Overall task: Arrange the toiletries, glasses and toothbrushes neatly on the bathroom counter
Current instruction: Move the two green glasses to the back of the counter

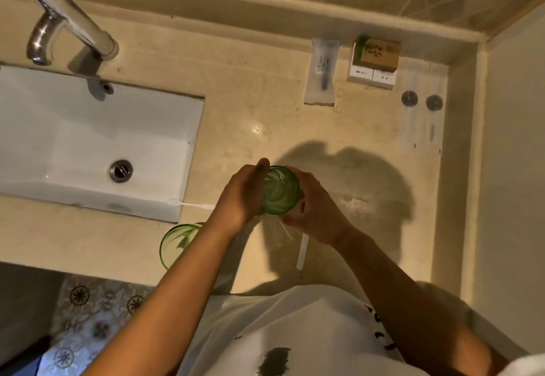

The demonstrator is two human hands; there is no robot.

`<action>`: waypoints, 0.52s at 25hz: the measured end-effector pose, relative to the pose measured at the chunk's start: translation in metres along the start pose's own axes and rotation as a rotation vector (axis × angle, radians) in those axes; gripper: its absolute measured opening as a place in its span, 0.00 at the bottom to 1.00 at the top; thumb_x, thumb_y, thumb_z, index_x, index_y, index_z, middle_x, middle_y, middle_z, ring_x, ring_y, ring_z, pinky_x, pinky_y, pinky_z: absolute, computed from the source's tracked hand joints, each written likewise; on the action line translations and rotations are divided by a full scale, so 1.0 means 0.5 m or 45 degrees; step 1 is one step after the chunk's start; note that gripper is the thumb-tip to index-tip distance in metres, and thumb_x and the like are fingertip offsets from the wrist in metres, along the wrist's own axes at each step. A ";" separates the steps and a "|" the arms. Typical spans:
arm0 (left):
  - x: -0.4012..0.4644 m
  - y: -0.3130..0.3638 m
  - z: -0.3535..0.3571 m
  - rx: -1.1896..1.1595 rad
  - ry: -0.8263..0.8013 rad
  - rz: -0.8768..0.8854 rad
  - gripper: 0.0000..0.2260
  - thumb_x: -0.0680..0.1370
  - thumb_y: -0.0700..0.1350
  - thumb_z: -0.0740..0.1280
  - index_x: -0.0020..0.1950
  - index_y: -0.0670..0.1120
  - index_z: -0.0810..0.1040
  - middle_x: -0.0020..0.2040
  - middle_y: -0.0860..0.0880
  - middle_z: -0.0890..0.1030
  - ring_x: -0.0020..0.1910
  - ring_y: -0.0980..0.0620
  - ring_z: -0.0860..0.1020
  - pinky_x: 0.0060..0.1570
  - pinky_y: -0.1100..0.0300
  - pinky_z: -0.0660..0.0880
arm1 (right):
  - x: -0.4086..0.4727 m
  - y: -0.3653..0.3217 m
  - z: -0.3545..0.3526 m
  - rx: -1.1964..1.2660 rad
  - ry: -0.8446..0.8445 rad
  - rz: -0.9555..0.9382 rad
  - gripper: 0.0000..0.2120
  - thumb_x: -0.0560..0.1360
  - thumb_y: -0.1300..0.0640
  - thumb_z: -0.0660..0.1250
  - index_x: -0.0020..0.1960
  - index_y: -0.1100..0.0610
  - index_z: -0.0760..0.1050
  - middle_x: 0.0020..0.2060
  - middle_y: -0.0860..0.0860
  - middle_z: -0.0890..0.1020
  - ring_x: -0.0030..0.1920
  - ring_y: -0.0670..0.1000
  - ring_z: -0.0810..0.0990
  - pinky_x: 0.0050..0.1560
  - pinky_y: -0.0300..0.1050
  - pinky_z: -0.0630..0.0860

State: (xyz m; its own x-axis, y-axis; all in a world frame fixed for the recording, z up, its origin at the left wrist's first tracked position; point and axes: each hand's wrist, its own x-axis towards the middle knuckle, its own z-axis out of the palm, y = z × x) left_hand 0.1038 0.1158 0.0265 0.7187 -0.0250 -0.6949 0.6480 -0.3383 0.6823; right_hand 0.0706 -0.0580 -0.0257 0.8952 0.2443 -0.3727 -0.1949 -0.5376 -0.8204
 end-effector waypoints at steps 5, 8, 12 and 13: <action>0.011 0.028 -0.010 -0.362 0.052 -0.204 0.18 0.84 0.57 0.59 0.52 0.43 0.80 0.52 0.40 0.84 0.49 0.44 0.85 0.50 0.41 0.84 | 0.026 -0.008 0.001 -0.003 0.044 -0.038 0.41 0.64 0.52 0.82 0.72 0.46 0.67 0.61 0.43 0.73 0.59 0.41 0.76 0.56 0.37 0.78; 0.041 0.062 -0.041 -0.641 -0.014 -0.192 0.18 0.84 0.56 0.60 0.58 0.42 0.79 0.51 0.44 0.84 0.47 0.47 0.84 0.39 0.52 0.84 | 0.076 -0.027 -0.020 0.109 0.115 -0.027 0.40 0.63 0.52 0.83 0.71 0.47 0.69 0.61 0.44 0.76 0.59 0.37 0.76 0.53 0.30 0.76; 0.132 0.134 -0.074 -0.724 0.127 0.015 0.09 0.81 0.36 0.62 0.52 0.38 0.82 0.42 0.43 0.84 0.50 0.45 0.82 0.42 0.54 0.84 | 0.198 -0.063 -0.082 0.193 0.293 0.031 0.37 0.63 0.51 0.83 0.68 0.47 0.70 0.59 0.43 0.79 0.57 0.41 0.80 0.55 0.36 0.77; 0.156 0.156 -0.077 -0.760 0.138 0.040 0.10 0.79 0.31 0.62 0.51 0.37 0.82 0.43 0.42 0.84 0.50 0.44 0.83 0.42 0.56 0.84 | 0.234 -0.072 -0.099 0.150 0.345 0.019 0.38 0.64 0.50 0.83 0.69 0.49 0.70 0.59 0.43 0.79 0.58 0.44 0.80 0.56 0.36 0.77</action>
State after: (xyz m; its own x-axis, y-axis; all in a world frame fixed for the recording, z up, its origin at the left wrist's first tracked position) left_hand 0.2203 0.1235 0.0342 0.7410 0.0798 -0.6667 0.6331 0.2480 0.7333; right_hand 0.2019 -0.0499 -0.0183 0.9632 0.0044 -0.2687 -0.2397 -0.4381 -0.8664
